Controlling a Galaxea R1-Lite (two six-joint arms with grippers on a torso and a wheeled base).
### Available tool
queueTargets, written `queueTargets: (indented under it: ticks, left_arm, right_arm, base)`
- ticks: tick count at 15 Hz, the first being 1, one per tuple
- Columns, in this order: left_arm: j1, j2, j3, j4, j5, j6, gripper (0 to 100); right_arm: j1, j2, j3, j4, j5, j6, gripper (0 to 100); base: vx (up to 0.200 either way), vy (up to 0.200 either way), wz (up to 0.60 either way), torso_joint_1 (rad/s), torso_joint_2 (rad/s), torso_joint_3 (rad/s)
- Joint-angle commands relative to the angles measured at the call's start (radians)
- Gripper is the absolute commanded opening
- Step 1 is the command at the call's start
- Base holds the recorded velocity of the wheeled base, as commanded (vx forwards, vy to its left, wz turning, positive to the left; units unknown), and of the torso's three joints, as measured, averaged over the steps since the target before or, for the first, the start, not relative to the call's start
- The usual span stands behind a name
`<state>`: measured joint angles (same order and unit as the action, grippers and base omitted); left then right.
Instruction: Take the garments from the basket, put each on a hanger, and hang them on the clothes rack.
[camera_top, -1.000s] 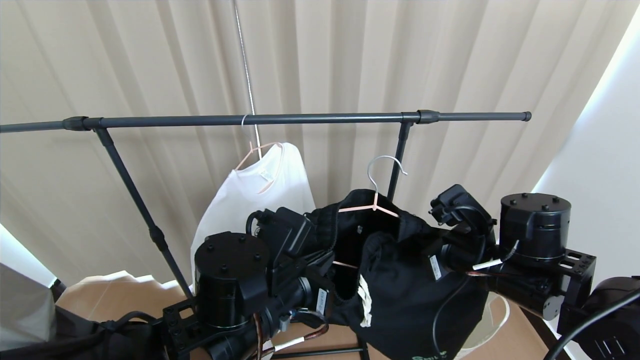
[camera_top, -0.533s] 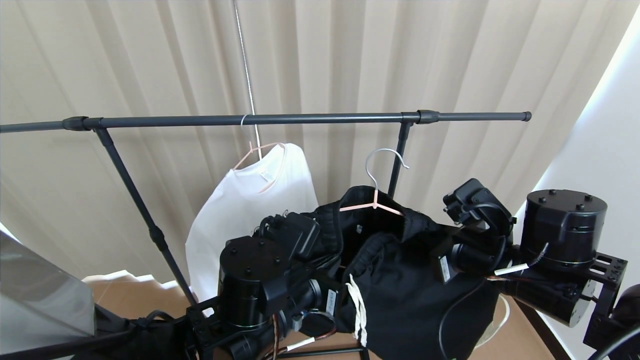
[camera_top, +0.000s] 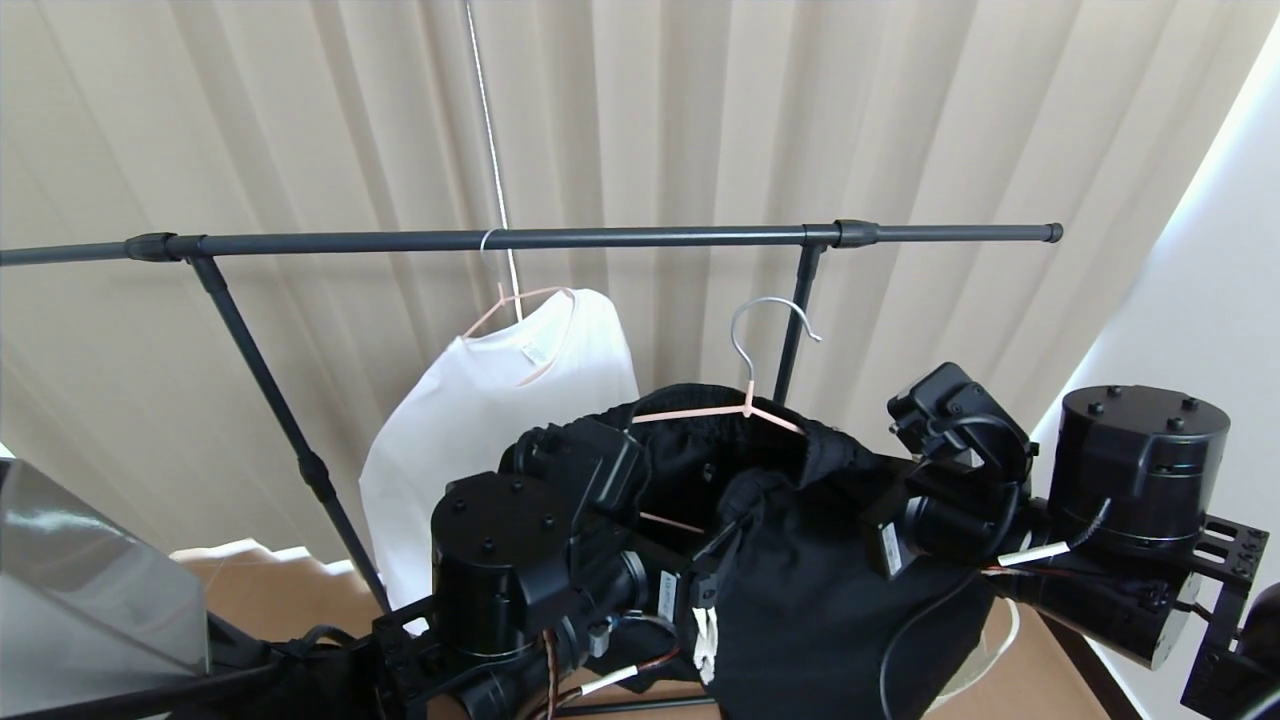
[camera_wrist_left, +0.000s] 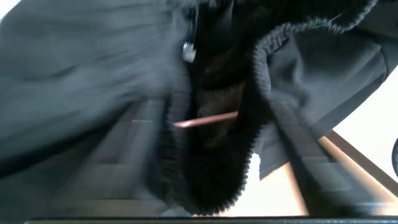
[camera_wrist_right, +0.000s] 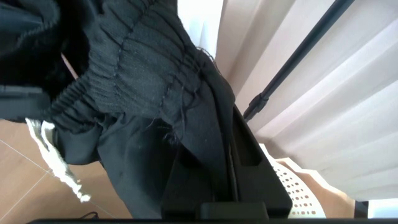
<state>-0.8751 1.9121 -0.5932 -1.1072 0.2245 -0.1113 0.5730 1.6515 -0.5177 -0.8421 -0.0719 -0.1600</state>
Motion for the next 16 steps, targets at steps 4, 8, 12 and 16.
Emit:
queueTargets:
  ticks: [4,8,12,16]
  left_arm:
    - [-0.038,-0.021,0.029,-0.011,-0.002,0.002,100]
    - [-0.044,-0.054,0.050,-0.011,-0.004,0.024,100]
    - [-0.051,-0.093,0.066,-0.011,-0.004,0.039,100]
    - [-0.062,-0.142,0.082,-0.011,-0.004,0.074,100]
  right_arm:
    - [-0.005,0.013,-0.008,-0.002,0.004,0.000,0]
    - [-0.050,0.014,-0.013,0.000,0.050,0.002,0]
    - [-0.053,0.024,-0.013,-0.002,0.058,0.002,0]
    - [-0.076,0.027,-0.013,-0.002,0.087,0.002,0]
  base:
    - [0.000,0.000,0.00,0.000,0.00,0.000]
    - [0.000,0.000,0.00,0.000,0.00,0.000]
    - [0.000,0.000,0.00,0.000,0.00,0.000]
    - [0.000,0.000,0.00,0.000,0.00,0.000]
